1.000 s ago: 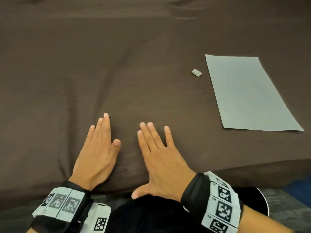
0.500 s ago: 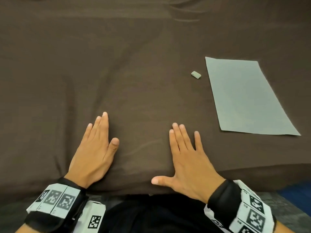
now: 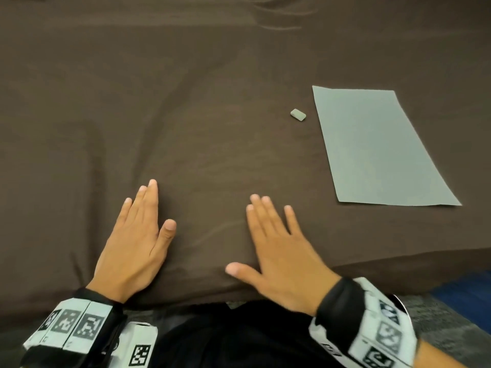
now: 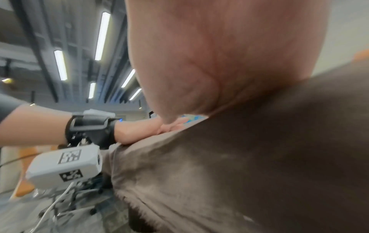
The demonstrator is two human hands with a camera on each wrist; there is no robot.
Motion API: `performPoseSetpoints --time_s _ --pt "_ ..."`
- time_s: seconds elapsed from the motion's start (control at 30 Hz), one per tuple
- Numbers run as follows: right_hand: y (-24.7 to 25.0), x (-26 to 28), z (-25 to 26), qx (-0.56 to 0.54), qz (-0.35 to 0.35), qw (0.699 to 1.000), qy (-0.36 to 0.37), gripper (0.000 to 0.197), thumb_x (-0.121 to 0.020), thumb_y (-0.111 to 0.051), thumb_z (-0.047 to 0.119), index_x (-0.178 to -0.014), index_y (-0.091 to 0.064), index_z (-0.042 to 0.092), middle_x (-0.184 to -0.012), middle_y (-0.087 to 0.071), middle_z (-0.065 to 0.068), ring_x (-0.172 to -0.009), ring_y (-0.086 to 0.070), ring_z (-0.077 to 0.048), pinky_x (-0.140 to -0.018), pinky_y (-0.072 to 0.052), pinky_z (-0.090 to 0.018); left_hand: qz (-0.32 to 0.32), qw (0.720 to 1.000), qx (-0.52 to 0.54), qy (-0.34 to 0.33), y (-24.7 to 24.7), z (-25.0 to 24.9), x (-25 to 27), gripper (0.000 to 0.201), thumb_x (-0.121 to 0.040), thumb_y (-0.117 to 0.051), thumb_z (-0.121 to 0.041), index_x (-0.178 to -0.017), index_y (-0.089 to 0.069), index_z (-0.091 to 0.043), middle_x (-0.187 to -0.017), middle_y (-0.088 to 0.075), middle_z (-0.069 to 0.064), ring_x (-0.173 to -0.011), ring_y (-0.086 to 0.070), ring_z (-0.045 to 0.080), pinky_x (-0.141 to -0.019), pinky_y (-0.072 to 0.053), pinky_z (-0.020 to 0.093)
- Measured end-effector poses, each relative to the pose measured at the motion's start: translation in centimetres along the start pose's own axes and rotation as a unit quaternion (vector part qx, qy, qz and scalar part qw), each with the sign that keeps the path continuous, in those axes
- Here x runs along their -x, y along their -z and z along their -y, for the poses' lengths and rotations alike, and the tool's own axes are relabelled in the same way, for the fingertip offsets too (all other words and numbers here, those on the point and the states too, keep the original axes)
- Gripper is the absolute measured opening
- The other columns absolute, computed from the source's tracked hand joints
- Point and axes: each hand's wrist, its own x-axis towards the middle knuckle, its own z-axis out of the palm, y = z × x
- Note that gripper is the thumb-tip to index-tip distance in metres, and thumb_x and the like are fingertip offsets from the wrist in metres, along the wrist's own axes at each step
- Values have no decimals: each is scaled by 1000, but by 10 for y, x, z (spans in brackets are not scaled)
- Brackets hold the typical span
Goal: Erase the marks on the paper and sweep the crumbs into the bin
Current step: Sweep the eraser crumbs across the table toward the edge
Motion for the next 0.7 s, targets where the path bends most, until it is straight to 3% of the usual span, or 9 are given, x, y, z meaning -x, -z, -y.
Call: performPoseSetpoints --time_s 0.13,0.23,0.37,0.43,0.5,0.6,0.7 --pt "25 14 -54 12 23 997 -73 98 -78 8 79 -147 24 11 -152 36 -4 -139 35 -18 -119 9 -46 -1 1000 -1 0 0 0 0 84 -95 1 -67 -156 2 -10 -163 -6 2 -150 -2 11 -121 2 28" --pt "27 13 -74 19 55 993 -107 100 -76 10 80 -147 26 10 -153 35 -6 -140 33 -19 -119 7 -47 0 1000 -9 -3 -1 0 0 83 -96 1 -67 -156 1 -10 -164 -7 2 -150 -1 10 -121 3 27" --pt "15 17 -42 21 76 997 -11 99 -83 -1 79 -149 19 8 -154 32 -9 -141 32 -22 -119 7 -47 0 1000 -8 -6 -1 0 0 82 -96 -1 -66 -156 1 -10 -164 -8 3 -150 -1 11 -121 2 28" --pt "17 26 -27 4 102 993 63 95 -87 -10 77 -148 22 11 -153 35 -3 -139 36 -15 -119 12 -42 0 1000 -8 -5 0 0 0 82 -96 -1 -66 -156 1 -10 -163 -8 4 -151 -2 12 -121 2 28" --pt "25 31 -32 -17 109 991 79 92 -87 -9 76 -147 24 14 -151 38 1 -137 38 -9 -118 14 -36 0 1000 -7 -6 0 0 0 82 -96 -1 -66 -156 0 -9 -163 -9 4 -151 -3 13 -121 2 29" --pt "35 25 -64 14 87 996 17 95 -79 6 78 -146 28 14 -150 41 0 -136 39 -11 -119 11 -36 -1 1000 -10 -6 0 0 1 82 -97 -1 -65 -156 0 -9 -163 -9 5 -151 -3 13 -122 1 30" --pt "42 9 -85 33 125 991 -30 95 -79 3 79 -145 30 16 -150 40 0 -138 36 -13 -120 8 -37 -3 1000 -8 -9 -1 0 1 81 -97 -1 -65 -156 1 -9 -163 -9 5 -151 -3 13 -121 2 29"
